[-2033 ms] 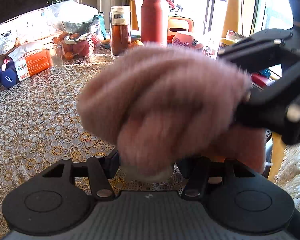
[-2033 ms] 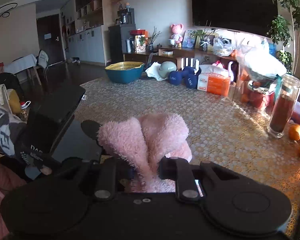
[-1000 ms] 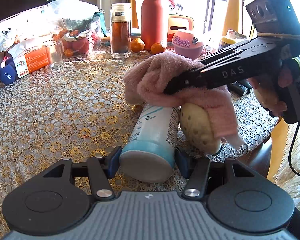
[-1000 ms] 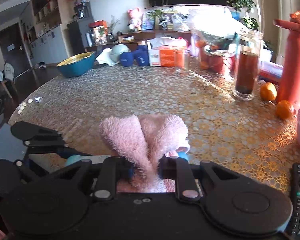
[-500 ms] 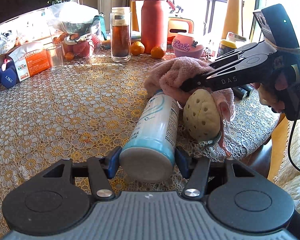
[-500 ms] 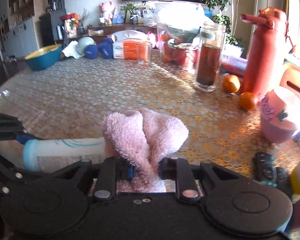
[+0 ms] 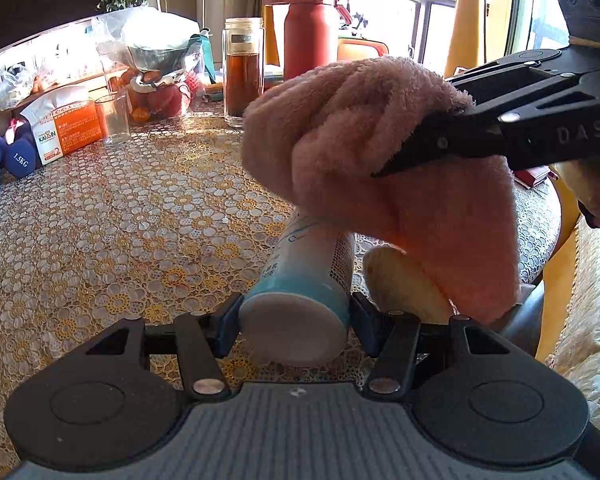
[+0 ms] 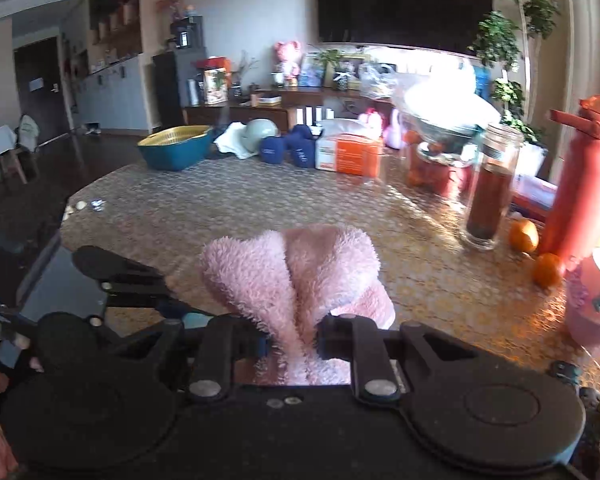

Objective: Clean container
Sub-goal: 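Make final wiping passes over the bottle with the towel, right gripper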

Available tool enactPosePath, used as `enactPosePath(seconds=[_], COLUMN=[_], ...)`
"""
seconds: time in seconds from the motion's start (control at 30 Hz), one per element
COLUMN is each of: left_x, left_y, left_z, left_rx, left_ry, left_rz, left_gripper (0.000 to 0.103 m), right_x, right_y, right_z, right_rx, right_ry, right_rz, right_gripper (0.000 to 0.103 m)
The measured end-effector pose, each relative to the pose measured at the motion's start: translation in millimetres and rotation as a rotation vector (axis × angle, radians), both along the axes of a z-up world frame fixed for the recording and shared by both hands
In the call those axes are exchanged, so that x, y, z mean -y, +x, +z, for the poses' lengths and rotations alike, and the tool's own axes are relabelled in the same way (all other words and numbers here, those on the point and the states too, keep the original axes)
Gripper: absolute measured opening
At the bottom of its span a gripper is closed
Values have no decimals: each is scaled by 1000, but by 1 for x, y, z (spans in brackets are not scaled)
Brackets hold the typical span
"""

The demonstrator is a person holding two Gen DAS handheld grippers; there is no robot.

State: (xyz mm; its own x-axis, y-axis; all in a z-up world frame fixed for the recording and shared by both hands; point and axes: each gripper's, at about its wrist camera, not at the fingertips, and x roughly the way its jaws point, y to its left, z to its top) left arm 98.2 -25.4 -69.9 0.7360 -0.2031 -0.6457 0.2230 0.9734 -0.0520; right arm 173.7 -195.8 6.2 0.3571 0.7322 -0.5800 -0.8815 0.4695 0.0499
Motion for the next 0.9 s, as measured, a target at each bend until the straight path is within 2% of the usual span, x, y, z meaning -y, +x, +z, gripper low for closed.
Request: enactPosePath(seconds=[0.27,0.43,0.63,0.9], left_x=[0,1,-1,-3], left_y=[0,0,0,1], left_z=[0,-3,-7,-8], left_rx=[-2,-1,-9,-8], left_ry=[-1,8,7,-3], left_rz=[0,0,4,10], left_gripper=[57,57,57,57], right_x=[-32,-40,-42,-32], right_y=[-23,-30,-25,4], right_z=[-8,-20,-29,-37], right_rx=[-31,-63,-88,-81], right_ry=[-21,-48,-57,-57], right_rz=[168,220,212,95], right_gripper=[19,19,19,19])
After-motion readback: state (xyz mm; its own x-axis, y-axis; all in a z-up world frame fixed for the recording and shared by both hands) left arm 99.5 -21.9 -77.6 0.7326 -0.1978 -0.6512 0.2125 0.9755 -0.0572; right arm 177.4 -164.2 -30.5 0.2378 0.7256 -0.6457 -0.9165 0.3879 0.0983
